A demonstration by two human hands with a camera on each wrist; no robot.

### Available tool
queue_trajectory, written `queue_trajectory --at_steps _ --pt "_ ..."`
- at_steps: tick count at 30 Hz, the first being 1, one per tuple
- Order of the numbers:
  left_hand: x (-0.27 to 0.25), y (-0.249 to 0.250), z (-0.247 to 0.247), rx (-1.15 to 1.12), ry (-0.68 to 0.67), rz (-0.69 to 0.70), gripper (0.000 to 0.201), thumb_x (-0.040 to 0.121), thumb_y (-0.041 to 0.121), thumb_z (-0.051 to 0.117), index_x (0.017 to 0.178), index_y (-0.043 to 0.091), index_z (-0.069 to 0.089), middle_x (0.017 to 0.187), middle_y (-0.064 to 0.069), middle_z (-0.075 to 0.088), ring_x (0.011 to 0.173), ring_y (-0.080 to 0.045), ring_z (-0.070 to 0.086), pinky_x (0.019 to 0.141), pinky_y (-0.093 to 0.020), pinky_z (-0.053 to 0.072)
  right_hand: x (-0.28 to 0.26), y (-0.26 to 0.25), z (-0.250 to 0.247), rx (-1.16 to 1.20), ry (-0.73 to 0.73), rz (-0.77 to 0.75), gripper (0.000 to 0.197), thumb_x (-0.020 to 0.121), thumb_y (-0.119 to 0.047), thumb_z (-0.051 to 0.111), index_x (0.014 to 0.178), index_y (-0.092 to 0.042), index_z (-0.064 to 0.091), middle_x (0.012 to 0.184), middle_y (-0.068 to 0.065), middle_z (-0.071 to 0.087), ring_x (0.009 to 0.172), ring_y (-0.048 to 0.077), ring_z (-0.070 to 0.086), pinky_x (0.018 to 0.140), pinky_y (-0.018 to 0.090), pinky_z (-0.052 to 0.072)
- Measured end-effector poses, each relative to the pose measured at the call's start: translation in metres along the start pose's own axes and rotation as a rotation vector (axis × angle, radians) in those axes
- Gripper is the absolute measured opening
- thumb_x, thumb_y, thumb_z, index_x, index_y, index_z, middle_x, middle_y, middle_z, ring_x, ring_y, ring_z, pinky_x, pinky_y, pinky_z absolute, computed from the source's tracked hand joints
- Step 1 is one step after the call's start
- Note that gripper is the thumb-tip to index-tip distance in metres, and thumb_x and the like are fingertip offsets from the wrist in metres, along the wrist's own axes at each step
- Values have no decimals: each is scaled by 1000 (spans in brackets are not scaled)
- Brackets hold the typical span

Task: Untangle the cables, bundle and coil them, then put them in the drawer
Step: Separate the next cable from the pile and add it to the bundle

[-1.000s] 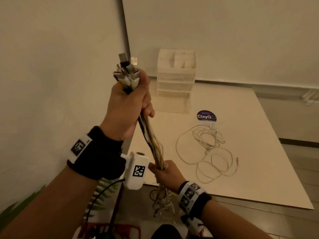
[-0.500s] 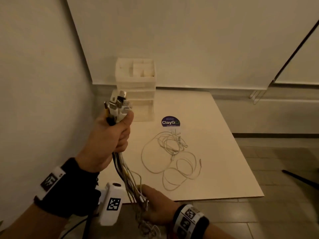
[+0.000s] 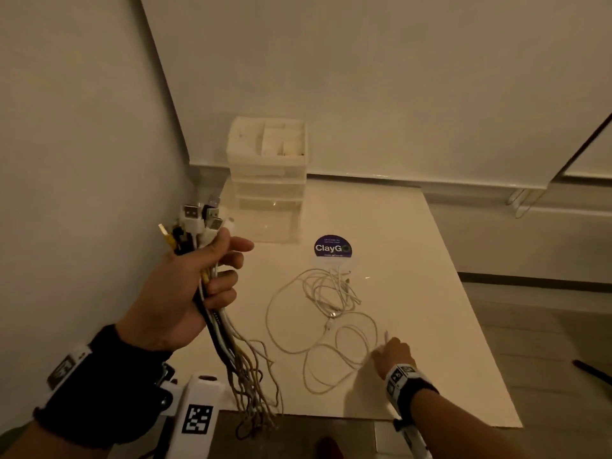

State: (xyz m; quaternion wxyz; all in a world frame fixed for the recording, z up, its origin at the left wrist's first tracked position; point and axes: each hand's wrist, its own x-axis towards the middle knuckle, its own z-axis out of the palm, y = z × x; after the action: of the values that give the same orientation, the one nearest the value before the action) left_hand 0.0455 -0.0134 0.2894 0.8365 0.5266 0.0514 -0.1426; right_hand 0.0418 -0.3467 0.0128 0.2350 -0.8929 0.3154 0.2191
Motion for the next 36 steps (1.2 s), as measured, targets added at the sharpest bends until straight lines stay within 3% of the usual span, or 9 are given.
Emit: queue_trajectory --at_steps 4,8,16,21,25,28,31,33,36 --pt "11 1 5 -23 -24 32 40 75 36 71 101 7 68 65 -1 46 39 -3 27 34 -16 21 10 -4 17 -14 10 -41 26 95 -17 43 119 -6 47 124 13 46 112 33 56 92 42 47" --pt "23 3 16 -1 13 43 25 87 26 54 97 8 68 53 1 33 39 -5 24 38 -20 15 20 -6 10 129 -13 6 26 93 -15 45 114 0 52 124 19 53 106 35 58 86 38 51" --pt "40 -4 35 38 67 76 25 85 25 57 102 11 70 44 4 23 37 -5 20 41 -23 11 21 -7 11 71 3 -80 19 98 -17 38 112 -8 49 122 11 48 105 31 57 83 36 43" --pt "45 -6 38 18 104 92 24 84 27 58 97 11 70 41 5 23 34 -4 19 40 -22 10 21 -8 -12 842 -12 81 11 95 -11 55 90 -5 47 97 23 65 77 32 64 74 49 56" --pt "47 -7 40 19 96 100 31 87 37 54 94 10 69 43 3 27 34 -6 21 36 -17 16 -6 -34 -73 1517 -235 154 13 98 -13 52 92 -2 51 76 14 55 65 28 55 68 46 55" --pt "48 -10 44 46 83 73 43 85 45 52 95 6 67 50 -3 45 36 -9 34 35 -19 27 -37 -71 -125 1684 -467 -20 10 97 -14 50 89 -8 53 70 6 56 56 17 48 57 33 49" --pt "53 -14 51 54 62 75 42 80 46 57 91 8 70 58 -7 51 36 -9 32 37 -18 24 -87 -111 -165 1609 -604 -353 11 94 -13 51 99 -8 60 81 7 65 62 17 53 66 32 45" --pt "57 -15 57 46 43 84 39 81 43 58 92 8 71 61 -7 50 36 -8 28 38 -18 21 -120 -132 -179 1472 -571 -568 18 90 -16 55 102 -6 63 90 8 69 64 18 57 66 34 47" --pt "62 -17 67 43 16 103 39 83 39 60 103 8 70 69 -4 47 39 -7 24 39 -18 19 -154 -157 -181 1280 -306 -787 17 89 -15 59 100 -5 67 89 13 71 58 21 56 58 31 48"
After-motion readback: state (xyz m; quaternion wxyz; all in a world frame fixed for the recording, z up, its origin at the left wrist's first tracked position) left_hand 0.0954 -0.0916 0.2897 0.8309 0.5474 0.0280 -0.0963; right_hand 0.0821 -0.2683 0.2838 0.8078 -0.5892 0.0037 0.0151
